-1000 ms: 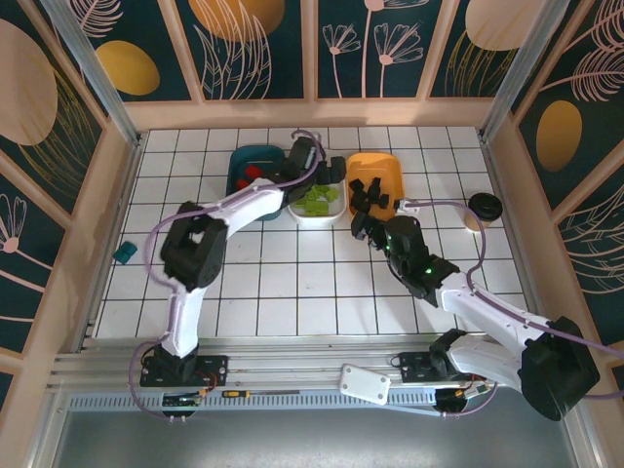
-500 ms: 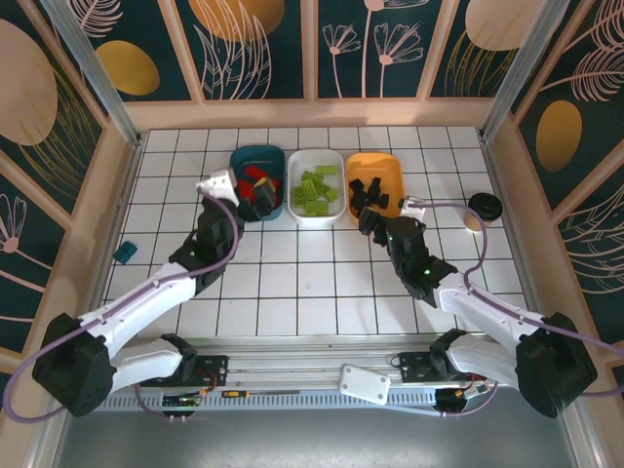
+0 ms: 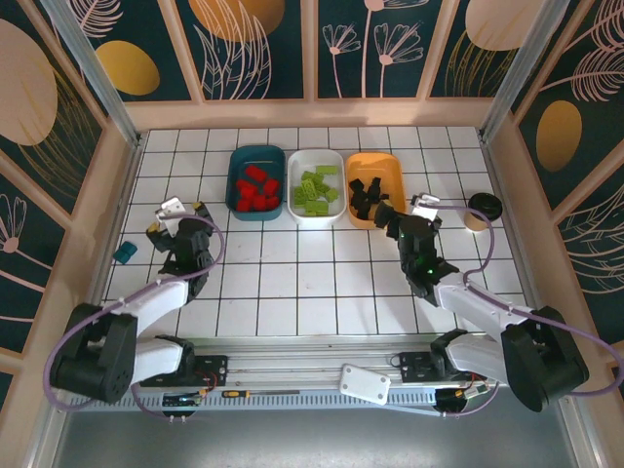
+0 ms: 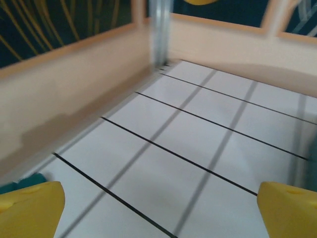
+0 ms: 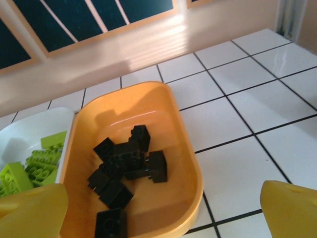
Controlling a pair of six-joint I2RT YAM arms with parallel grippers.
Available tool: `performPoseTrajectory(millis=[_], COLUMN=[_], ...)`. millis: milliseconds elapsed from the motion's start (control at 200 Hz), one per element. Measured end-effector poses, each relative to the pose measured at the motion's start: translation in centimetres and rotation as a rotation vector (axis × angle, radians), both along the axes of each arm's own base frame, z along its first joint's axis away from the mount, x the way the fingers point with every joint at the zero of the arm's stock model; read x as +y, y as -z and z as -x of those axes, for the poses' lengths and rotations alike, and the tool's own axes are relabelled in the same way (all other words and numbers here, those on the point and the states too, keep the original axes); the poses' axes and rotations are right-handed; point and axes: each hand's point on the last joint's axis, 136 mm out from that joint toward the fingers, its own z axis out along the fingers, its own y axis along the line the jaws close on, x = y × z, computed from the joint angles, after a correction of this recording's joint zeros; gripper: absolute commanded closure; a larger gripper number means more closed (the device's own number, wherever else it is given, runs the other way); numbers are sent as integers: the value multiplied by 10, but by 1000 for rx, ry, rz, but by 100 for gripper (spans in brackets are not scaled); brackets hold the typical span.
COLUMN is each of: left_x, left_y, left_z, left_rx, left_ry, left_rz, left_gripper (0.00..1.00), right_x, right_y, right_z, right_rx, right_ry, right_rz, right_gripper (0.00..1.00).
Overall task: Sort the legos into containers by color
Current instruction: Reset both arms
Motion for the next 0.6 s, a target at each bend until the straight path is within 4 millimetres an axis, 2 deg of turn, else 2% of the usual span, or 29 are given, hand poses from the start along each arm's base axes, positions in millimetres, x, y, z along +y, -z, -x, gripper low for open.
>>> performPoseTrajectory(millis=[90,175,360,601], left_x=[11,9,1,-7], left_y=[6,16,39,32], left_z=[-15,-25,-24,-26], left_rx=[41,62,64,-18], left_ry=[-14,22,132,258], left_rz=[-61,-94,-109,-81], left_gripper=[2,1,2,1], right_x=[-6,-12,-34,-83], right_y=[-4,-3,4,-13], right_z=[-3,-4,-6,-9], right_rx=[-19,-21,-13,-73], right_ry=[14,26,54,156], right_rz=[2,5,54,145], right_gripper=[1,1,1,1])
